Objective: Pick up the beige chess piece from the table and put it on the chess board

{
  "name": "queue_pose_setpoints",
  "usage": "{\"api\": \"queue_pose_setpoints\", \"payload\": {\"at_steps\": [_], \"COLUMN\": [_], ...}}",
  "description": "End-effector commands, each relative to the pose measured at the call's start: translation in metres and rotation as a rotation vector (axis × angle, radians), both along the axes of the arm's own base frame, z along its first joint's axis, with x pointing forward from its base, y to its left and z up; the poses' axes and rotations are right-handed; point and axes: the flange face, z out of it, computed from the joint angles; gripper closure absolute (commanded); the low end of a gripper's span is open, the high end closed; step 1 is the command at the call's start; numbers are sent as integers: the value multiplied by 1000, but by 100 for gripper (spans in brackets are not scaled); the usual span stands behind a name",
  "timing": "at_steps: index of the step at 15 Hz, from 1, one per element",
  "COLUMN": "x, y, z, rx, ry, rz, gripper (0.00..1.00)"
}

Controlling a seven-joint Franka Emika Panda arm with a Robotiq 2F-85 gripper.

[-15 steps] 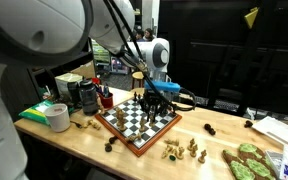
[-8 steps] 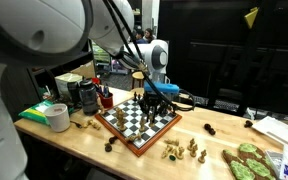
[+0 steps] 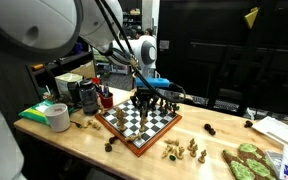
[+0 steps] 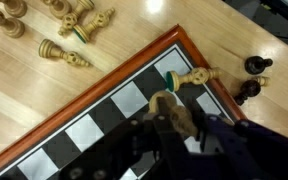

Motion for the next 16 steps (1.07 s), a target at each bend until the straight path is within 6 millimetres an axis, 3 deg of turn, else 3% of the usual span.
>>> {"api": "queue_pose_setpoints", "payload": {"at_steps": [1, 11, 16], "x": [-8, 13, 23], "y": [21, 65, 58], "z": [18, 33, 22], "rx": [-64, -72, -19], "ry": [-20, -48, -48], "rz": [46, 198, 206], "gripper": [94, 94, 94]}}
